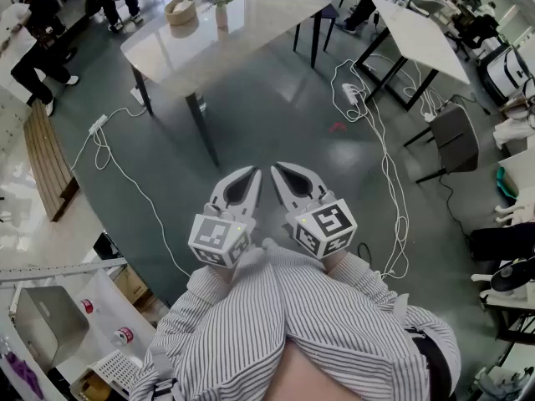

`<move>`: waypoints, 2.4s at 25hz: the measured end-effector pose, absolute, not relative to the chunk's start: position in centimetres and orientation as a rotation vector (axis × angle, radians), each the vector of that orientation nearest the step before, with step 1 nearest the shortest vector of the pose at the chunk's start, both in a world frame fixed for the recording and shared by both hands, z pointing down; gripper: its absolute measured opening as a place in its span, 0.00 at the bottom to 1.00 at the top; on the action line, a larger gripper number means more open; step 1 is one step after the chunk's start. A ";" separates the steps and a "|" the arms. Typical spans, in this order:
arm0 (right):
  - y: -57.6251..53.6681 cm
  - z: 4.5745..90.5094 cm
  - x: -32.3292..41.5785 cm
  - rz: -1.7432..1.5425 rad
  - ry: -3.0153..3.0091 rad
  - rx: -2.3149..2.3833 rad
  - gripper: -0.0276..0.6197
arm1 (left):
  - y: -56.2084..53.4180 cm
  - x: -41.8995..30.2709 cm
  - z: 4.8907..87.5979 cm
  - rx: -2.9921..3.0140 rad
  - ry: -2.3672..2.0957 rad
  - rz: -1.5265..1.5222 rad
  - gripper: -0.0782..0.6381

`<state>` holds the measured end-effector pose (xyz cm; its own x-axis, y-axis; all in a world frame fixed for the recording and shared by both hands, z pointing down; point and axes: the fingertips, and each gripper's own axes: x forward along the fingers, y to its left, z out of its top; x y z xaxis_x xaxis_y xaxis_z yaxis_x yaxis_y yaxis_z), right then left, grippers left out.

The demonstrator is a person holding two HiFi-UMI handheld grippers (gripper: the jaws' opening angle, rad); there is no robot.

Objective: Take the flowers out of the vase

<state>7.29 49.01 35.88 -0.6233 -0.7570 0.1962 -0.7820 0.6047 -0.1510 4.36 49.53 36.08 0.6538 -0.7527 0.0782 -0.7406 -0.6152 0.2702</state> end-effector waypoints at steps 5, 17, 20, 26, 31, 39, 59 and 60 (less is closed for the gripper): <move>48.6 36.0 7.8 0.338 -2.706 1.317 0.06 | 49.4 4.5 36.4 2.599 -1.206 -0.048 0.13; 48.1 36.1 9.2 0.319 -2.723 1.359 0.06 | 48.7 5.5 36.7 2.591 -1.202 -0.061 0.13; 47.9 36.1 10.0 0.305 -2.728 1.370 0.06 | 48.6 6.3 36.9 2.593 -1.195 -0.047 0.13; 47.3 36.8 12.1 0.339 -2.742 1.368 0.06 | 48.8 8.2 37.6 2.582 -1.202 -0.039 0.13; 46.7 37.9 12.5 0.372 -2.748 1.346 0.06 | 48.9 8.7 38.8 2.551 -1.212 -0.043 0.13; 40.7 38.6 13.8 0.413 -2.710 1.469 0.06 | 42.7 8.1 39.5 2.569 -1.192 -0.060 0.13; 15.8 37.4 1.1 0.329 -2.697 1.451 0.06 | 16.5 -3.5 38.2 2.578 -1.134 -0.091 0.13; 15.4 37.7 0.9 0.338 -2.685 1.443 0.06 | 16.0 -3.7 38.2 2.572 -1.131 -0.093 0.13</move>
